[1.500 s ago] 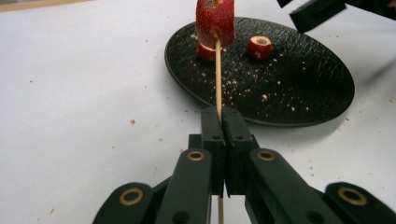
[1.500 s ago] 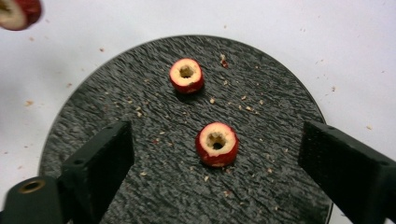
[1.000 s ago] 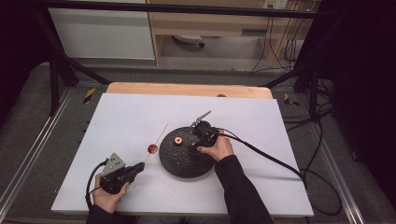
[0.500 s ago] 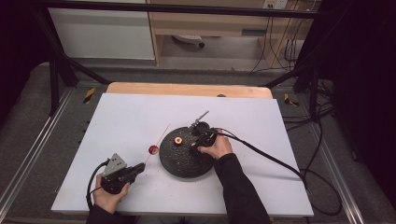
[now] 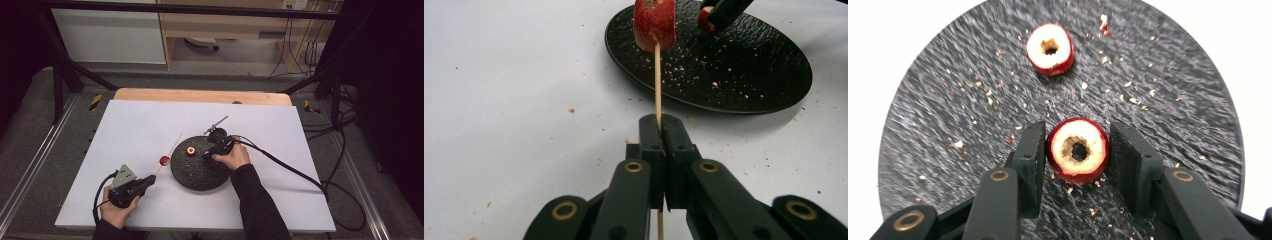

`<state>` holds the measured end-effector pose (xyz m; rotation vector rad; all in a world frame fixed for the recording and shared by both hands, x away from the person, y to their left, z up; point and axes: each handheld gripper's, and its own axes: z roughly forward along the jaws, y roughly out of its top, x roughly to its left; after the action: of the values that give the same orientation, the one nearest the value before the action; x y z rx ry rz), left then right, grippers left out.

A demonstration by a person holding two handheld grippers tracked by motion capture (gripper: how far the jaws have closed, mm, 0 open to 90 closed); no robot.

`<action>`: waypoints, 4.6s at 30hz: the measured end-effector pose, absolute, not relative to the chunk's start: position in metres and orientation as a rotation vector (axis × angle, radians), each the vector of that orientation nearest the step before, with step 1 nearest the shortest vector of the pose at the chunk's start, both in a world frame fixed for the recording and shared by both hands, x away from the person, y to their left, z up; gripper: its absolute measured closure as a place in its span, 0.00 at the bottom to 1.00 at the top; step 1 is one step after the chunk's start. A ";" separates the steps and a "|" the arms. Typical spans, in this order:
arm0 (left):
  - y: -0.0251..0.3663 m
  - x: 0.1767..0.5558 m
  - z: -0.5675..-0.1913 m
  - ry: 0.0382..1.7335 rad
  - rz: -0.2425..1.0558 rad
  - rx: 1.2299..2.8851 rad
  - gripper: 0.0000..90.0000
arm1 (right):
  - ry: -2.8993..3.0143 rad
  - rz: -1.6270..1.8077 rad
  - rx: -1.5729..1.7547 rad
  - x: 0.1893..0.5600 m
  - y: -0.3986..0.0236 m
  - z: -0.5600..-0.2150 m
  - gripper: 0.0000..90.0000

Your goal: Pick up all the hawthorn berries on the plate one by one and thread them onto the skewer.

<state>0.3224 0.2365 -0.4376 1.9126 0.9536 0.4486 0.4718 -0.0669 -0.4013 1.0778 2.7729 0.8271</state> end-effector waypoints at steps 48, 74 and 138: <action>0.231 0.319 -0.437 0.938 0.454 1.907 0.98 | 2.062 1.764 1.397 0.415 -0.103 -0.411 0.67; 0.218 0.315 -0.436 0.903 0.456 1.904 0.98 | 1.721 2.033 1.388 0.412 -0.102 -0.401 0.67; 0.146 0.314 -0.419 0.873 0.491 1.801 0.98 | 1.303 2.378 1.483 0.413 -0.108 -0.392 0.68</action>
<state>0.3135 0.1456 -0.4192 1.8007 0.8726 0.4908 0.4126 -0.1078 -0.3920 1.4832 1.3027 2.3779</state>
